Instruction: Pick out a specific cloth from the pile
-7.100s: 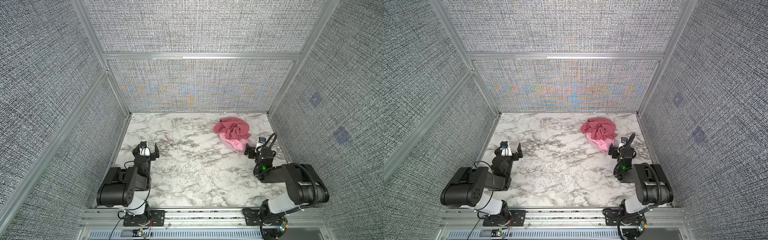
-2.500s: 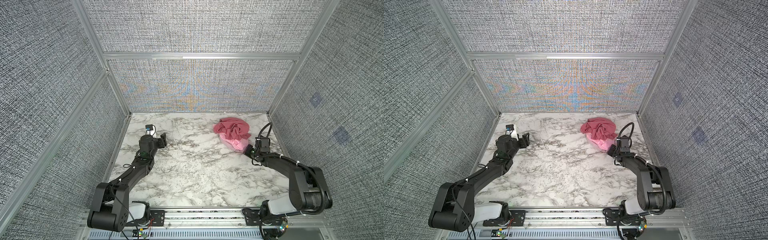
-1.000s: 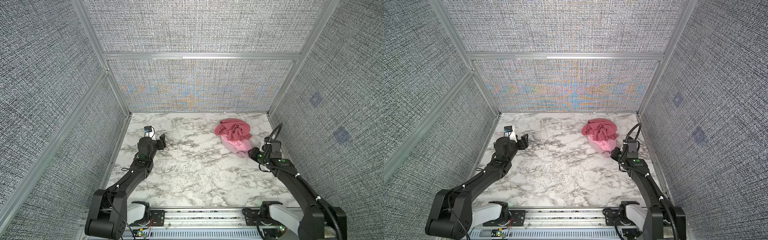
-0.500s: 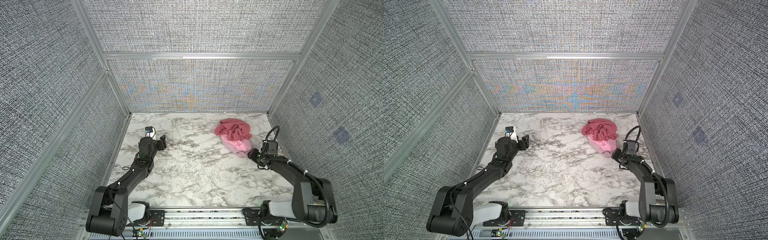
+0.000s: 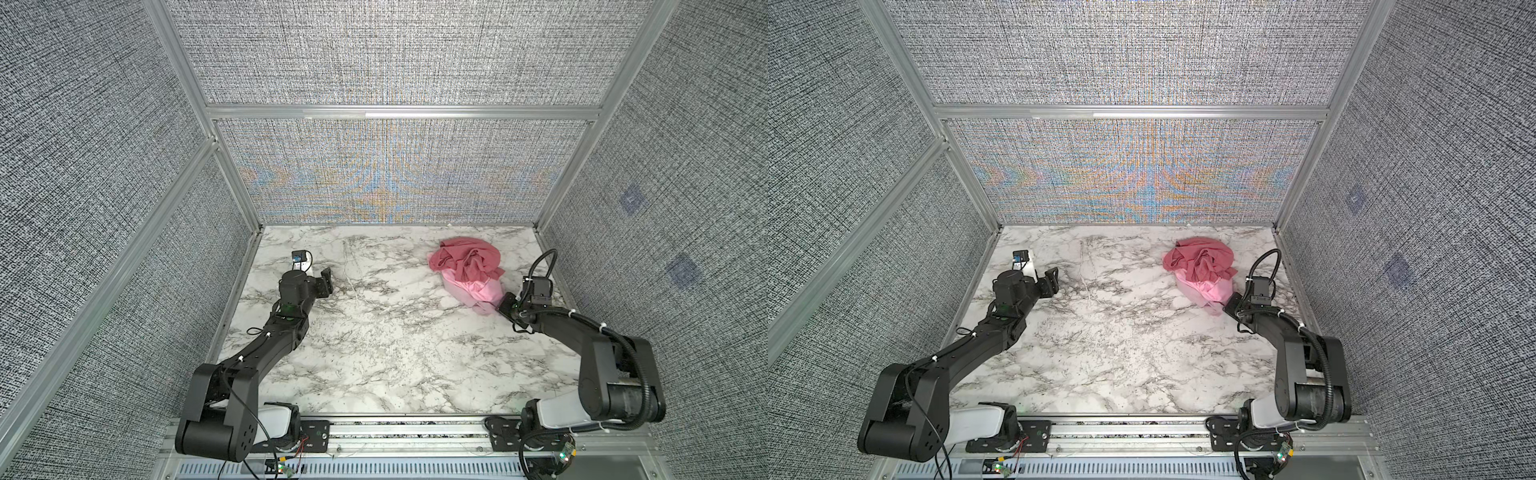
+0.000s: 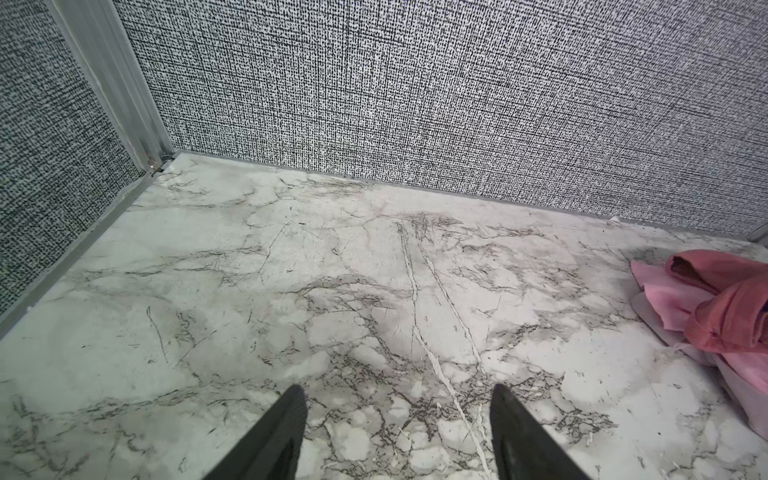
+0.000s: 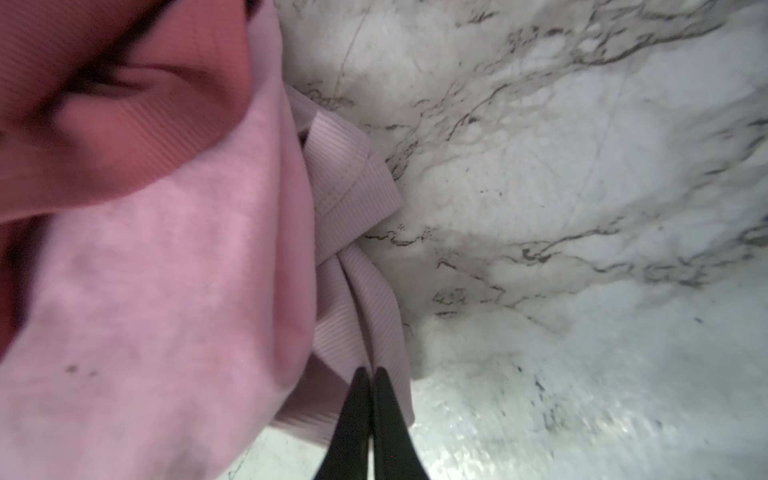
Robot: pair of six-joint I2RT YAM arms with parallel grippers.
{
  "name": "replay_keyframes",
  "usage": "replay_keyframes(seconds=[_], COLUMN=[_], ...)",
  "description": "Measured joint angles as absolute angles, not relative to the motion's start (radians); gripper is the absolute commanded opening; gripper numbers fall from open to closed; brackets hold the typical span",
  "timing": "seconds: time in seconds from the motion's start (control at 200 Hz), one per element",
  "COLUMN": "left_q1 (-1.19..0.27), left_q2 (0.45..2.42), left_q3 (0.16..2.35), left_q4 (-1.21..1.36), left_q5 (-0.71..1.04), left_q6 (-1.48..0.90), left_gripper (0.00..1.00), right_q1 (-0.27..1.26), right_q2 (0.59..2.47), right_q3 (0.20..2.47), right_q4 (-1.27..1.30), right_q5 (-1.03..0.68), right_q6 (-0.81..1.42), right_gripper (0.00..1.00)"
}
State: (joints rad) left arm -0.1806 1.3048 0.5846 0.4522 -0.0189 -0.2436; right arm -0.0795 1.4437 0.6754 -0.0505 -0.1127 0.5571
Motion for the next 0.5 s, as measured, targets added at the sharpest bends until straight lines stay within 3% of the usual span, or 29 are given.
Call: replay_keyframes(seconds=[0.5], left_q1=[-0.181], left_q2=[1.233], left_q3=[0.566], left_q4=[0.446], left_q5=[-0.024], left_q6=[-0.244], left_gripper=[0.72], right_q1=[-0.081], right_q2=[1.08], right_q3=[0.789], right_q4=[-0.219], right_q5=[-0.159], right_q6=[0.546], right_gripper=[0.0])
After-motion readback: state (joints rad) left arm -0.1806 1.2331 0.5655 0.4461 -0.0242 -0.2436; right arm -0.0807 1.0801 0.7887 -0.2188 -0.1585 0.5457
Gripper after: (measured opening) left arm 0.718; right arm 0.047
